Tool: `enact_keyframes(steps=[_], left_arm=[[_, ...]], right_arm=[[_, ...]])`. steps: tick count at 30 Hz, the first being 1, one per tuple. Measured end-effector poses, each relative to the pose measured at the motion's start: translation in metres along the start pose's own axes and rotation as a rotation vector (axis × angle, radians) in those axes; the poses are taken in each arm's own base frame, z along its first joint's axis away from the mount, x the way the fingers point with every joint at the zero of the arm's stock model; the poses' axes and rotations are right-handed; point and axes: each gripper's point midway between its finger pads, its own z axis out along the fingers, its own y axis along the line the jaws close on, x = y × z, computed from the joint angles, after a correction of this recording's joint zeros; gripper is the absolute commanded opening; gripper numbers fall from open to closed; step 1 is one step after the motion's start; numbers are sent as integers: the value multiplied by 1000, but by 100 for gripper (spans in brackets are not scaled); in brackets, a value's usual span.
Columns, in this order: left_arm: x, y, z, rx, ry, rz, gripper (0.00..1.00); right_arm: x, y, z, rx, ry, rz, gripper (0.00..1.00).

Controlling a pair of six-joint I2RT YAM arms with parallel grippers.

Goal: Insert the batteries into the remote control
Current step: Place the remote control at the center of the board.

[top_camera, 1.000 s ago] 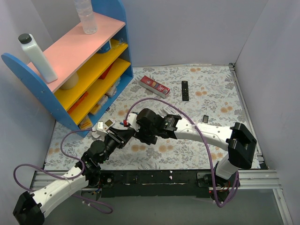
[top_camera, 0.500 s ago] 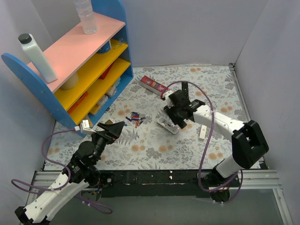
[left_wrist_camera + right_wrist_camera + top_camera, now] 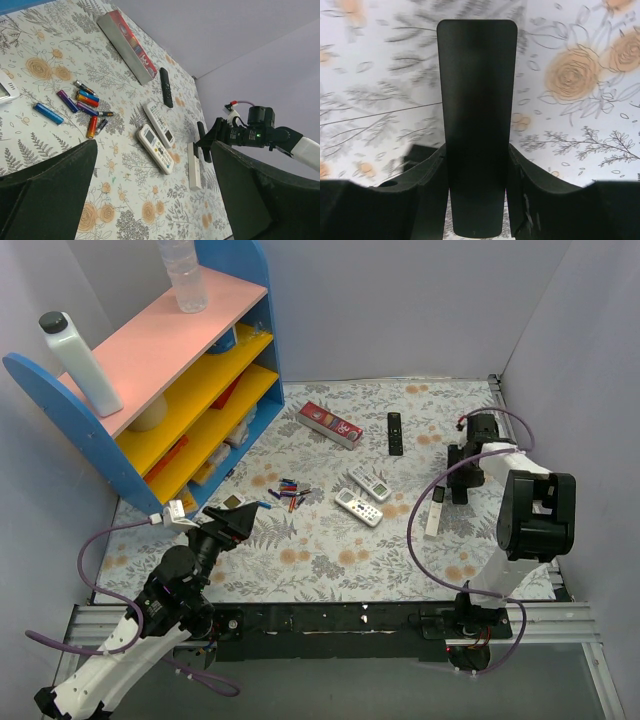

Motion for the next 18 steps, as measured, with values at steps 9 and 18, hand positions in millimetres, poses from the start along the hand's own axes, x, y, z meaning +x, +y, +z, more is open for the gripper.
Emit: enact_keyframes(steps=[9,18], left_arm=[[-1,-6,-1,9,19,30,98],[12,-10,5,-14,107,99,98]], right_arm=[[9,-49,23,25,29,187,61],[6,-45,18,15,20,207,71]])
